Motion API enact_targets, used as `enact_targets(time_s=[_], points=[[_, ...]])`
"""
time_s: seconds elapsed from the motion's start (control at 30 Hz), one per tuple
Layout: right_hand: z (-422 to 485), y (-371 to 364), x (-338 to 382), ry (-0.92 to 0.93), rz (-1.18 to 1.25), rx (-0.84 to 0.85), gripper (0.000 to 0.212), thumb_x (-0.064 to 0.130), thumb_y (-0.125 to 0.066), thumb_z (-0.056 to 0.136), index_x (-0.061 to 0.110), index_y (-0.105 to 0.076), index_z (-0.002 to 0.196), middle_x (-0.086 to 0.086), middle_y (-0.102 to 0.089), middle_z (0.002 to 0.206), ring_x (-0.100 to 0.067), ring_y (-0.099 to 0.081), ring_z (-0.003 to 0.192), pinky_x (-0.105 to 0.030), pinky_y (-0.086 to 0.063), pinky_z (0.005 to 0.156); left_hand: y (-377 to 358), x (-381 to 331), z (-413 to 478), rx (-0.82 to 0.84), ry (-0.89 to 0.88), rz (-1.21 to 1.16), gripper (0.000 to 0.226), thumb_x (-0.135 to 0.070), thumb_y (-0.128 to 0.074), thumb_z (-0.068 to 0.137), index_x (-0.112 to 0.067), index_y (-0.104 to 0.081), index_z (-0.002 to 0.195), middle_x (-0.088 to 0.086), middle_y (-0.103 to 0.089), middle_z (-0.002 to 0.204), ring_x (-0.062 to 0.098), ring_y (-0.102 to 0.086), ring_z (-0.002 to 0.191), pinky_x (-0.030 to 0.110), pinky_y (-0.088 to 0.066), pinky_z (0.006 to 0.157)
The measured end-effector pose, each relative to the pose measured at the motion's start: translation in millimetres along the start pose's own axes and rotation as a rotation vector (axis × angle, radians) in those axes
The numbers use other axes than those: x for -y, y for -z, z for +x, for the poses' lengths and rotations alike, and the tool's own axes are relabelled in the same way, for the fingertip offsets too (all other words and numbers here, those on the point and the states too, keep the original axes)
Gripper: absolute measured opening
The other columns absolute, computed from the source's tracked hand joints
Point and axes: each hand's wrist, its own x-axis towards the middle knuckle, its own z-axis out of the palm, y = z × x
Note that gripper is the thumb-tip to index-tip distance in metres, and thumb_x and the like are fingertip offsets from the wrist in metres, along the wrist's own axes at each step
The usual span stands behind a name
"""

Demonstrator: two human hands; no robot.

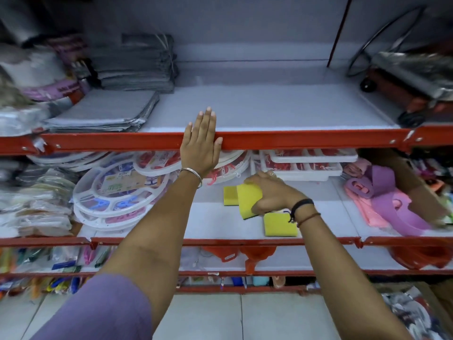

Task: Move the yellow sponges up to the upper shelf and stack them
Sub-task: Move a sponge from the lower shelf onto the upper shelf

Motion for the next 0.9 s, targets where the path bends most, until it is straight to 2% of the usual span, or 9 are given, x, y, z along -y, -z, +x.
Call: enact_targets(time_s=[0.07,0.13,0.23,0.33,0.47,0.53,0.63,0.8,0.9], points=[[-17.4,32.1,14.5,0.052,0.028,-0.006,0.092,0.029,-0.063,0.044,0.026,-0.043,0.133,0.003,-0.041,0.124,-0.021,-0.038,0.119,-0.026,-0.041,0.078,5.9,2.9,0.5,0.024,0.031,-0.018,0.059,-0.038,-0.022,0.097,-0.009,-0.026,0.148,0.005,-0.031,0.154,0.020,-0.030,0.142,0.041,-0.024,0.115],[-30.5,61.7,27.9,0.117,0.068,-0.041,0.085,0.024,-0.067,0.045,0.027,-0.048,0.128,0.008,-0.043,0.115,-0.013,-0.040,0.106,-0.016,-0.035,0.069,10.6,5.6,4.7,0.047,0.032,-0.012,0.059,-0.038,-0.021,0.096,-0.011,-0.027,0.148,0.004,-0.031,0.154,0.020,-0.031,0.142,0.042,-0.023,0.115],[-36.3,101.5,42.1,0.211,0.116,-0.144,0.078,0.017,-0.074,0.053,0.025,-0.051,0.127,0.004,-0.048,0.121,-0.015,-0.041,0.108,-0.023,-0.036,0.078,12.9,11.6,12.4,0.061,0.032,-0.016,0.059,-0.037,-0.018,0.095,-0.012,-0.027,0.148,0.003,-0.027,0.156,0.021,-0.028,0.143,0.044,-0.018,0.115],[-17.9,132.3,48.9,0.267,0.060,-0.297,0.077,0.017,-0.077,0.058,0.021,-0.049,0.129,-0.001,-0.048,0.127,-0.019,-0.041,0.114,-0.027,-0.034,0.087,11.3,14.1,18.7,0.050,0.081,-0.038,0.061,-0.036,-0.019,0.094,-0.007,-0.027,0.147,0.009,-0.024,0.157,0.024,-0.024,0.145,0.046,-0.017,0.117],[36.6,154.5,50.3,0.193,0.044,-0.501,0.085,0.020,-0.080,0.058,0.017,-0.042,0.134,-0.006,-0.046,0.135,-0.026,-0.040,0.122,-0.028,-0.035,0.090,6.2,15.4,20.2,-0.017,0.076,-0.052,0.062,-0.034,-0.025,0.093,0.001,-0.033,0.143,0.019,-0.031,0.152,0.030,-0.031,0.141,0.040,-0.017,0.117],[65.2,157.4,48.6,0.131,0.048,-0.550,0.087,0.021,-0.080,0.058,0.013,-0.040,0.135,-0.010,-0.045,0.135,-0.029,-0.040,0.123,-0.029,-0.036,0.091,3.1,16.7,20.7,-0.044,0.070,-0.049,0.062,-0.033,-0.026,0.092,0.003,-0.035,0.142,0.020,-0.034,0.150,0.031,-0.035,0.140,0.038,-0.017,0.115],[101.7,155.1,46.8,0.085,0.040,-0.475,0.087,0.022,-0.079,0.061,0.013,-0.037,0.136,-0.010,-0.042,0.136,-0.029,-0.040,0.124,-0.030,-0.039,0.092,-2.3,19.4,22.1,-0.067,0.049,-0.025,0.062,-0.033,-0.026,0.092,0.003,-0.035,0.141,0.021,-0.036,0.149,0.030,-0.037,0.139,0.037,-0.017,0.115],[137.1,140.2,53.3,0.088,0.011,-0.303,0.084,0.022,-0.076,0.065,0.019,-0.035,0.138,-0.005,-0.043,0.141,-0.024,-0.045,0.123,-0.027,-0.038,0.083,-8.4,20.9,21.2,-0.152,0.015,0.001,0.061,-0.032,-0.025,0.092,0.001,-0.033,0.142,0.019,-0.038,0.148,0.025,-0.032,0.140,0.037,-0.017,0.116],[145.0,135.0,55.8,0.084,-0.003,-0.217,0.079,0.022,-0.071,0.072,0.023,-0.035,0.142,-0.002,-0.035,0.151,-0.024,-0.040,0.132,-0.031,-0.038,0.099,-10.5,22.0,21.1,-0.172,0.008,0.022,0.061,-0.033,-0.024,0.092,0.000,-0.033,0.143,0.017,-0.037,0.149,0.021,-0.023,0.142,0.037,-0.017,0.117]])
